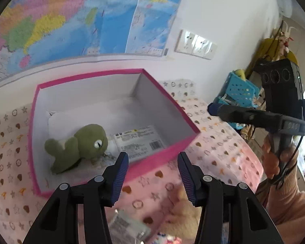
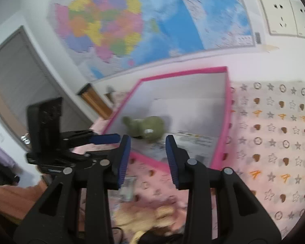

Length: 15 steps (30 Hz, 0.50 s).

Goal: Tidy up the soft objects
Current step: 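Grasp the blue gingham scrunchie with the left gripper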

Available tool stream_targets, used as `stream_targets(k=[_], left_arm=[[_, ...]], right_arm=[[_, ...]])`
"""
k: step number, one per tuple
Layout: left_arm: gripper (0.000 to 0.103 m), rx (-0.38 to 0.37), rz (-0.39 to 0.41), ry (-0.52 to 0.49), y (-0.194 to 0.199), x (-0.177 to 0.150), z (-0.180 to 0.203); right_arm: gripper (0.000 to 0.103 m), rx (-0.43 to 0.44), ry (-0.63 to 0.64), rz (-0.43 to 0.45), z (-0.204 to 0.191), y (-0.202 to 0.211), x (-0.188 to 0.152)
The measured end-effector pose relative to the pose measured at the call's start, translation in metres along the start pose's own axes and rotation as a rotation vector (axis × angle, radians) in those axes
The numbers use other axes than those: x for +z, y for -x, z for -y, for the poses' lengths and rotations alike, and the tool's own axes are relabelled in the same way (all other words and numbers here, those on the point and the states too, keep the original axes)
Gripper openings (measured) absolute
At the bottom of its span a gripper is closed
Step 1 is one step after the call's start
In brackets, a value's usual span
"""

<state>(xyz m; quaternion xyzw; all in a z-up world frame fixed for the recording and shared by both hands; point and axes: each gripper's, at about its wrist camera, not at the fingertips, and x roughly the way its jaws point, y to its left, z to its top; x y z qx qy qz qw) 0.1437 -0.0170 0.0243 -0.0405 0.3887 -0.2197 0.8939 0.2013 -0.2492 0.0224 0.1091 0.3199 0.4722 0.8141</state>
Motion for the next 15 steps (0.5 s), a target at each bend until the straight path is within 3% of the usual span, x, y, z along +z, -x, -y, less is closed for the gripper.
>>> stream_targets(k=[7,15], left_arm=[[0.051,-0.066,0.016,-0.057,0.027,-0.037,0.020],[0.051,-0.176,-0.050,-0.134,0.029,-0.092,0.050]], right_arm=[[0.042,0.130,0.043,0.019,-0.042,0.038,-0.026],[0.043,0.098,0.048,-0.041,-0.061,0.065,-0.081]])
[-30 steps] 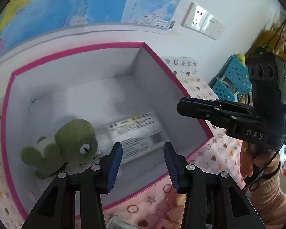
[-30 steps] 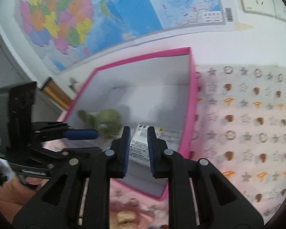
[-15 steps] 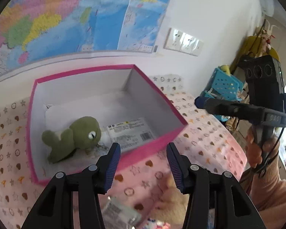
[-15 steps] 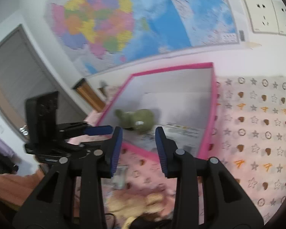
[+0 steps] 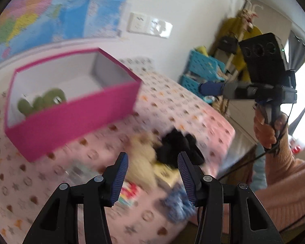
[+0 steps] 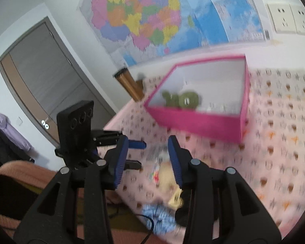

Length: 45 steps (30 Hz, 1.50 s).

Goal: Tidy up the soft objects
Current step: 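Grasp the blue gingham scrunchie with the left gripper, then carry the gingham scrunchie into the pink box and open the left gripper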

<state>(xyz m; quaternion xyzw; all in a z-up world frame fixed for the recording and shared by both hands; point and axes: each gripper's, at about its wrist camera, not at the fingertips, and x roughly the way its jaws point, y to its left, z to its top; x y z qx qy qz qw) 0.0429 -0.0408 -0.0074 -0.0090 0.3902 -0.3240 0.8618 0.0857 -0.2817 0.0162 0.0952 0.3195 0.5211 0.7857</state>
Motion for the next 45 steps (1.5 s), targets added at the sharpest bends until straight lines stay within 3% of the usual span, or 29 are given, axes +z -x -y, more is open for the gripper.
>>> stream_targets(k=[10,14,19,24,25,27,30,45], left_arm=[[0.051,-0.112,-0.144,-0.007,-0.024,-0.054,0.025],[0.051,-0.119,-0.210,0.018,-0.041,-0.068,0.026],[0.047,-0.142,-0.268,0.071,-0.060,-0.079,0.023],[0.027,-0.138,-0.308,0.075,-0.073,-0.084,0.028],[0.025,-0.138,-0.314,0.081,-0.075,-0.084,0.028],[0.020,-0.144,-0.309,0.085,-0.074,-0.084,0.028],[0.017,-0.151,-0.302,0.090,-0.070,-0.082,0.028],[0.017,-0.106,-0.115,0.072,-0.018,-0.039,0.016]], right_arm=[[0.043,-0.093,-0.077,-0.330,0.011,-0.049,-0.108],[0.043,-0.154,-0.109,-0.386,0.024,-0.066,-0.129],[0.043,-0.181,-0.123,-0.362,0.034,-0.075,-0.136],[0.041,-0.160,-0.075,-0.344,0.024,-0.078,-0.136],[0.039,-0.155,-0.067,-0.348,0.021,-0.080,-0.137],[0.021,-0.143,-0.060,-0.344,0.017,-0.082,-0.135],[0.018,-0.127,-0.044,-0.316,0.011,-0.077,-0.130],[0.018,-0.059,-0.002,-0.166,-0.004,-0.051,-0.079]])
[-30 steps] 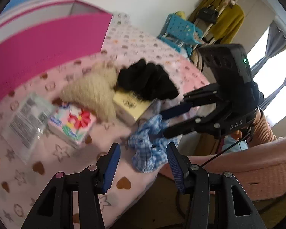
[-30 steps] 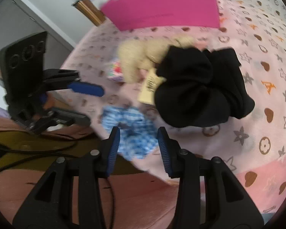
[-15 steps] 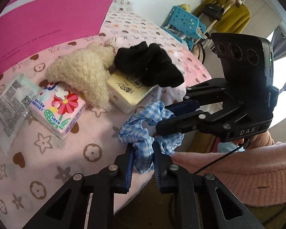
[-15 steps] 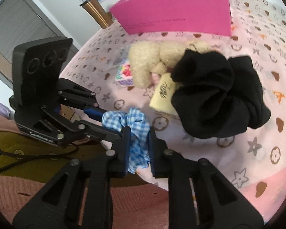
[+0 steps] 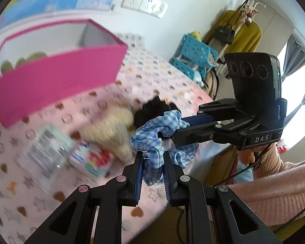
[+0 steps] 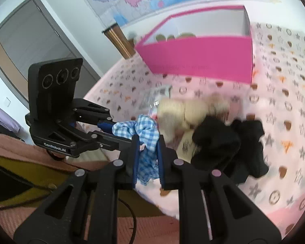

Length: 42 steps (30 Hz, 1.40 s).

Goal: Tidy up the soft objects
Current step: 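Carry the gingham scrunchie into the pink box and open the left gripper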

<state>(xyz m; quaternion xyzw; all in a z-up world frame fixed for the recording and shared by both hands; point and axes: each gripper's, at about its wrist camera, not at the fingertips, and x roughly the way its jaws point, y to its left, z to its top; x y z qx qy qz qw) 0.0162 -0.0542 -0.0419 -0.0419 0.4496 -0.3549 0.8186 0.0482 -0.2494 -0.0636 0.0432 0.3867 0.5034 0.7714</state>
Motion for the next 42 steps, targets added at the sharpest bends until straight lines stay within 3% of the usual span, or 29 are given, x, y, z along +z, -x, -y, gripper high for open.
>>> stream_targets(k=[7,14,20,25,33,37,38,41,42], left_arm=[[0.017,0.059,0.075,-0.003,0.017,0.036,-0.011],[0.017,0.109,0.147,-0.008,0.029,0.096,-0.029],[0.017,0.201,0.162,-0.006,0.019,0.146,-0.047],[0.017,0.263,0.137,0.044,-0.001,0.180,-0.078],[0.017,0.310,0.043,0.153,-0.046,0.206,-0.126],[0.025,0.325,0.020,0.211,-0.058,0.213,-0.142],[0.027,0.327,0.015,0.222,-0.060,0.215,-0.144],[0.039,0.355,0.005,0.255,-0.066,0.215,-0.152],[0.039,0.362,0.007,0.263,-0.066,0.214,-0.154]], right_arm=[[0.018,-0.014,0.017,0.072,0.007,0.012,0.036],[0.018,-0.036,0.045,0.154,0.024,0.022,0.098],[0.018,-0.075,0.044,0.186,0.049,0.017,0.152],[0.018,-0.105,0.012,0.163,0.077,-0.001,0.189],[0.018,-0.197,-0.036,0.065,0.117,-0.040,0.226],[0.018,-0.252,-0.073,0.024,0.139,-0.059,0.236],[0.020,-0.265,-0.085,0.019,0.144,-0.062,0.236],[0.045,-0.336,-0.122,-0.013,0.158,-0.074,0.239],[0.045,-0.334,-0.124,-0.007,0.159,-0.074,0.239]])
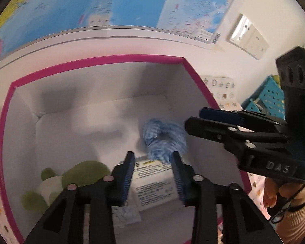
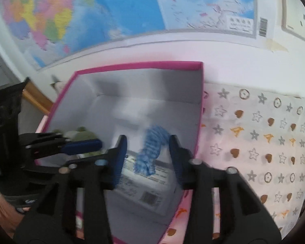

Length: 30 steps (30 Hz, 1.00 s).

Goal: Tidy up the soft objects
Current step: 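Carry the gingham scrunchie into the pink box and open the left gripper, then grasp the beige teddy bear on the sheet with the left gripper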

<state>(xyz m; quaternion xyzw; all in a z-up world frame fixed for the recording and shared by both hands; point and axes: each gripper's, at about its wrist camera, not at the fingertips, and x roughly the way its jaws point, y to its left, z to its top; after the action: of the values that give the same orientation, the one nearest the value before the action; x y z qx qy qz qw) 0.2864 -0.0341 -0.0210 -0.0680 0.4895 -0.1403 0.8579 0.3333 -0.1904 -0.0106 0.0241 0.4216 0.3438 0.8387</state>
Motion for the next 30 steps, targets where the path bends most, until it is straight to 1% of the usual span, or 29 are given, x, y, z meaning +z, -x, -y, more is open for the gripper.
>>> stream_targets(k=[2,6,7,9,10,13,14,15,17,19,23,26,28,30], left_arm=[[0.039,0.016,0.021,0.006,0.005,-0.005,-0.003],[0.039,0.012,0.086,-0.016,0.031,-0.023,-0.007],[0.039,0.001,0.118,-0.033,0.044,-0.033,-0.006],[0.039,-0.023,0.150,-0.053,0.060,-0.043,-0.005],[0.039,-0.051,0.174,-0.074,0.073,-0.056,-0.004],[0.040,-0.090,0.204,-0.112,0.095,-0.079,-0.001],[0.041,-0.112,0.205,-0.128,0.101,-0.088,-0.001],[0.041,-0.136,0.197,-0.136,0.103,-0.096,0.001],[0.041,-0.151,0.184,-0.152,0.106,-0.111,0.005],[0.042,-0.182,0.148,-0.155,0.102,-0.129,0.009],[0.042,-0.197,0.069,-0.151,0.087,-0.156,0.011],[0.042,-0.200,0.036,-0.128,0.082,-0.173,0.009],[0.042,-0.239,0.009,-0.099,0.080,-0.183,0.005],[0.046,-0.251,-0.005,-0.076,0.078,-0.191,0.005]], right_arm=[[0.045,-0.019,0.015,0.014,-0.004,0.005,-0.003],[0.045,0.034,0.036,0.054,-0.014,0.027,-0.017],[0.045,0.051,0.045,0.065,-0.016,0.035,-0.022],[0.045,0.107,0.069,0.087,-0.023,0.057,-0.035],[0.046,0.133,0.078,0.093,-0.026,0.066,-0.042],[0.051,0.192,0.113,0.097,-0.035,0.087,-0.063],[0.052,0.229,0.122,0.084,-0.037,0.093,-0.074],[0.052,0.246,0.128,0.069,-0.042,0.091,-0.076],[0.052,0.267,0.138,0.025,-0.045,0.088,-0.092],[0.053,0.259,0.140,-0.030,-0.045,0.078,-0.109],[0.053,0.248,0.086,-0.131,-0.036,0.055,-0.140],[0.052,0.262,0.051,-0.165,-0.030,0.046,-0.156],[0.052,0.268,0.025,-0.182,-0.026,0.040,-0.165],[0.053,0.277,0.004,-0.200,-0.024,0.034,-0.174]])
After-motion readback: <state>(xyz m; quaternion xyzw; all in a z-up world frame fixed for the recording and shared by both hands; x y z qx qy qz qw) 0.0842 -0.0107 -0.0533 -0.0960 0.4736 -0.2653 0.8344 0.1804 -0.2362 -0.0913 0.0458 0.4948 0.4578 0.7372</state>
